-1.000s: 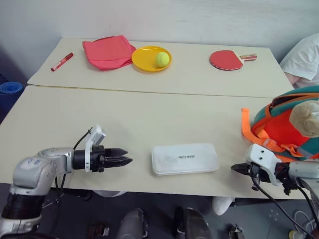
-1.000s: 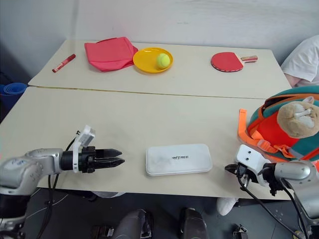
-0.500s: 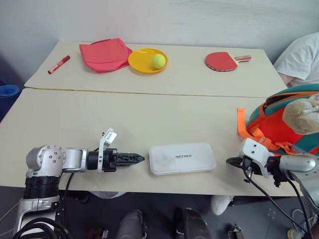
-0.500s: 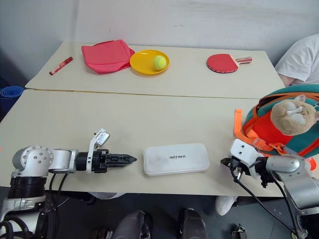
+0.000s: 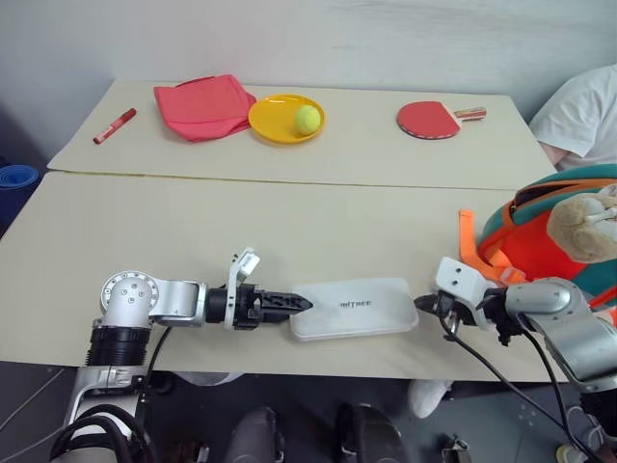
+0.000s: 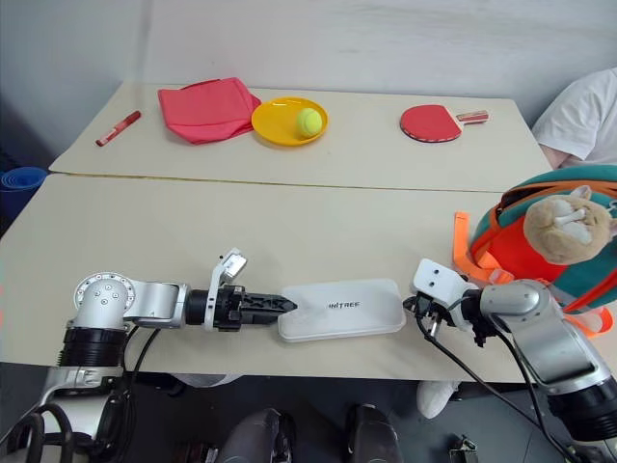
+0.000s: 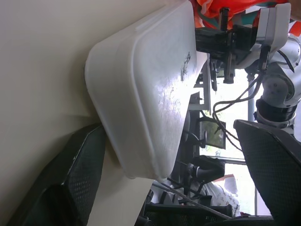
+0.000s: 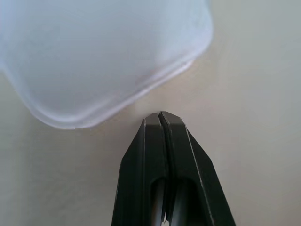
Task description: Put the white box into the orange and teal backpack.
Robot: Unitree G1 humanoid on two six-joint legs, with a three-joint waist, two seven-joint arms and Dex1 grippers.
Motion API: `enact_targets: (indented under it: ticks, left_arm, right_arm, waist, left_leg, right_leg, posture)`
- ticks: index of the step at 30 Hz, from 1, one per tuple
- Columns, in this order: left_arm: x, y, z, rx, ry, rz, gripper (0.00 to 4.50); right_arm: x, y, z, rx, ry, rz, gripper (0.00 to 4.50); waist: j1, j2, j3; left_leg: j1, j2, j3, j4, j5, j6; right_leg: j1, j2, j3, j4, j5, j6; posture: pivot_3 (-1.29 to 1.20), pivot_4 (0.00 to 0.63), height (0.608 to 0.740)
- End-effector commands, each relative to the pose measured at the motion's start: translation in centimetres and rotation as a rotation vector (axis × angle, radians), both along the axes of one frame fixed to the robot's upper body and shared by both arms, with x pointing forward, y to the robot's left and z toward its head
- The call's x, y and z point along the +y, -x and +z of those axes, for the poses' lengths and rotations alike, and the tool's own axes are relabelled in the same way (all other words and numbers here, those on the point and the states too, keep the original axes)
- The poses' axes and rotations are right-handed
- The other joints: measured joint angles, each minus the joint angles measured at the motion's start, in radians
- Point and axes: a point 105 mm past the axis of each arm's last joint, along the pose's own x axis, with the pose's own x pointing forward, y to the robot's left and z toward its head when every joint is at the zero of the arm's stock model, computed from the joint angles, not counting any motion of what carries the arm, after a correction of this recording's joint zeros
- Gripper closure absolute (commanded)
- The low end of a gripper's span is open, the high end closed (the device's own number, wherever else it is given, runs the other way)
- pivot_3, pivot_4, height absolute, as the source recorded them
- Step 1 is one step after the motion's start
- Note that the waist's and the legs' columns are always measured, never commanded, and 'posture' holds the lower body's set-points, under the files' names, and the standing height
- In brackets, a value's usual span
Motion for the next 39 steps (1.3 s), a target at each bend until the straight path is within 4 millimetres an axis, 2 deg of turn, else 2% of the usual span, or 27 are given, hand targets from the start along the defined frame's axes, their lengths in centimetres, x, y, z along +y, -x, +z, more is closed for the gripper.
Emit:
enact_targets:
  ticks: [1,11,14,18,22,24,28,30,32,34,37,39]
  left_arm:
    - [-0.6,0.3,-1.6,0.079,-0.022,0.008,0.02]
    - [-1.9,-0.3,-1.0,0.117,0.067,0.034,0.02]
    - [-2.2,-0.4,-0.5,0.123,0.112,0.037,0.61]
    - [-1.8,-0.1,-0.4,0.13,0.117,0.035,1.75]
    - [-1.2,0.0,-0.1,0.134,0.135,0.038,3.03]
    - [-1.0,-0.1,0.5,0.118,0.159,0.035,3.24]
    - [-0.1,-0.6,4.1,0.009,0.335,0.059,3.24]
    - [1.2,-0.6,6.6,-0.202,0.372,0.089,3.24]
    - [2.0,-0.3,8.1,-0.4,0.388,0.089,3.24]
    - [2.3,0.4,8.2,-0.547,0.372,0.023,3.24]
    - [2.7,0.9,5.9,-0.657,0.206,-0.115,3.24]
    - [2.7,1.1,5.3,-0.761,0.18,-0.188,3.24]
  right_arm:
    - [1.8,0.8,-0.3,0.026,-0.008,0.074,4.5]
    - [2.6,1.2,-0.4,0.03,0.007,0.112,4.5]
    - [2.7,1.2,-0.3,0.024,0.0,0.109,4.5]
    - [2.5,2.0,-0.3,0.034,-0.021,0.128,4.5]
    - [3.0,3.1,0.7,0.029,-0.131,0.138,4.5]
    - [3.2,3.4,1.5,0.007,-0.215,0.117,4.5]
    - [2.9,5.3,2.2,0.024,-0.392,0.055,3.71]
    - [0.3,6.4,2.1,-0.053,-0.436,-0.084,3.06]
    - [-2.2,7.4,2.2,-0.141,-0.449,-0.22,2.4]
    - [-4.2,8.5,2.1,-0.196,-0.449,-0.339,1.76]
    - [-6.4,11.2,1.5,-0.228,-0.43,-0.463,0.78]
    - [-8.2,13.2,1.3,-0.268,-0.445,-0.573,0.09]
  waist:
    - [0.004,0.0,0.0]
    - [0.005,0.0,0.0]
    - [0.004,0.0,0.0]
    - [0.004,0.0,0.0]
    - [0.004,0.0,0.0]
    - [0.003,0.0,0.001]
    - [0.004,0.002,0.002]
    - [0.006,0.002,0.002]
    - [0.008,0.002,0.002]
    - [0.005,0.002,0.002]
    - [0.003,0.005,0.001]
    - [0.006,0.009,0.0]
  left_leg:
    - [0.0,0.0,0.0,0.0,0.0,0.0]
    - [0.0,-0.001,0.0,0.0,0.0,0.0]
    - [0.0,0.0,0.0,0.0,0.0,0.0]
    - [-0.001,0.0,-0.001,-0.001,0.0,0.0]
    - [-0.003,0.001,-0.001,-0.002,-0.001,-0.001]
    - [-0.003,0.001,-0.001,-0.002,-0.001,-0.001]
    - [-0.005,0.001,-0.002,-0.002,-0.001,-0.001]
    - [-0.007,0.001,-0.002,-0.002,-0.001,-0.001]
    - [-0.012,0.001,-0.002,-0.002,0.0,-0.001]
    - [-0.017,-0.001,0.001,-0.003,0.0,-0.002]
    - [-0.016,-0.001,0.005,-0.004,-0.001,-0.002]
    - [-0.015,-0.001,0.006,-0.008,-0.001,-0.002]
  right_leg:
    - [0.0,0.0,0.0,0.0,0.0,0.0]
    - [0.001,0.0,-0.001,0.0,0.0,0.0]
    - [0.001,0.0,-0.001,-0.001,0.0,0.0]
    - [0.0,0.001,-0.002,-0.002,0.0,0.0]
    - [0.0,0.002,-0.003,-0.005,0.0,0.0]
    - [-0.001,0.002,-0.003,-0.005,0.0,0.0]
    - [-0.002,0.002,-0.003,-0.005,0.0,0.0]
    - [-0.005,0.003,-0.004,-0.005,0.0,0.0]
    - [-0.01,0.003,-0.004,-0.006,0.0,0.0]
    - [-0.016,0.003,-0.003,-0.005,0.0,0.0]
    - [-0.016,0.005,-0.002,-0.008,0.0,0.001]
    - [-0.016,0.005,0.0,-0.012,0.002,0.002]
  posture:
    - [0.0,0.15,0.74]
    - [0.0,0.15,0.74]
    - [0.0,0.15,0.74]
    - [0.0,0.15,0.74]
    - [0.0,0.15,0.74]
    - [0.0,0.15,0.74]
    - [0.0,0.15,0.74]
    - [0.0,0.15,0.74]
    - [0.0,0.15,0.74]
    - [0.0,0.15,0.74]
    - [0.0,0.15,0.74]
    - [0.0,0.15,0.74]
